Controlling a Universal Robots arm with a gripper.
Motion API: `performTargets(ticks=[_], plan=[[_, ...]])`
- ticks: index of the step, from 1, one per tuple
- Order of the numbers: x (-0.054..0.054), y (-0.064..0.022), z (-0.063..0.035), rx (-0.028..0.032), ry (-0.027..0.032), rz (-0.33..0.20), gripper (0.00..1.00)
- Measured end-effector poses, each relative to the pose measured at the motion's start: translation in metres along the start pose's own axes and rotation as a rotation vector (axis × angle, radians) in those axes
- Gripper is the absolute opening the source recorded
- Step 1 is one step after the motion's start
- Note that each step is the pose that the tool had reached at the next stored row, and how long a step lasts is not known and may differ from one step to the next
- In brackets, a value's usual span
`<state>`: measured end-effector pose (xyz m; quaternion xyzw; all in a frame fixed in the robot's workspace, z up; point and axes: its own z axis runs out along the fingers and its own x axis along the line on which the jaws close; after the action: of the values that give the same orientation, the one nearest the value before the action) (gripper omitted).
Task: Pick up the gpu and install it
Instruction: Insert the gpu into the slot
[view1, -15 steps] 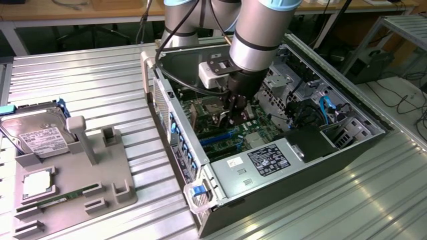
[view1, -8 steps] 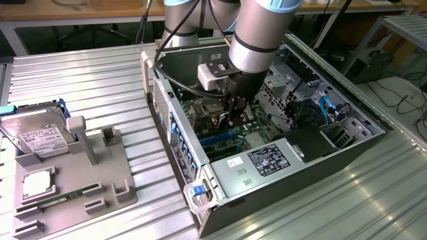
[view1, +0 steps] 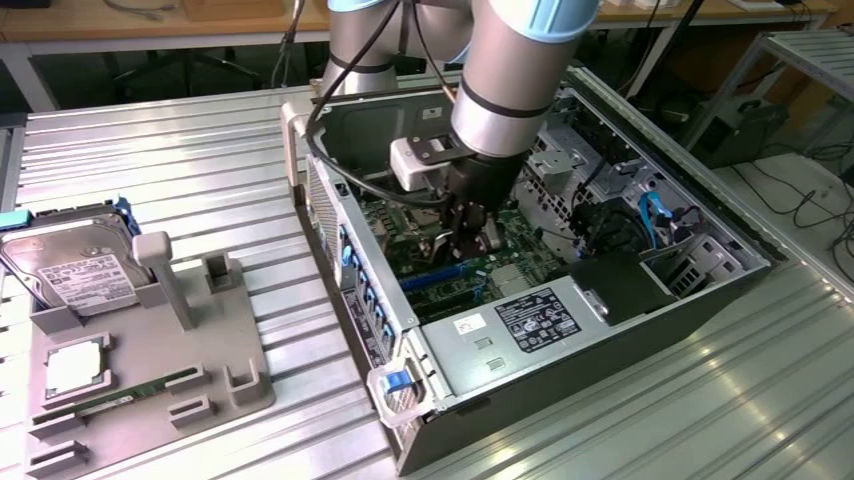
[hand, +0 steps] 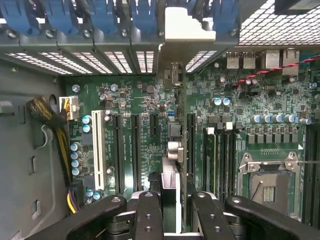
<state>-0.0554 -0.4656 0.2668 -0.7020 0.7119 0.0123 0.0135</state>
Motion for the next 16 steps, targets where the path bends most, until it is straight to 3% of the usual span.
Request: performTargets(ticks=[12,16], plan=[[0.000,0.0047,0.0057,0.0001,-0.0002,0.000,0.28],[0.001,0.0072,0.0201,-0.0001,0.0000,0.000,0.28]])
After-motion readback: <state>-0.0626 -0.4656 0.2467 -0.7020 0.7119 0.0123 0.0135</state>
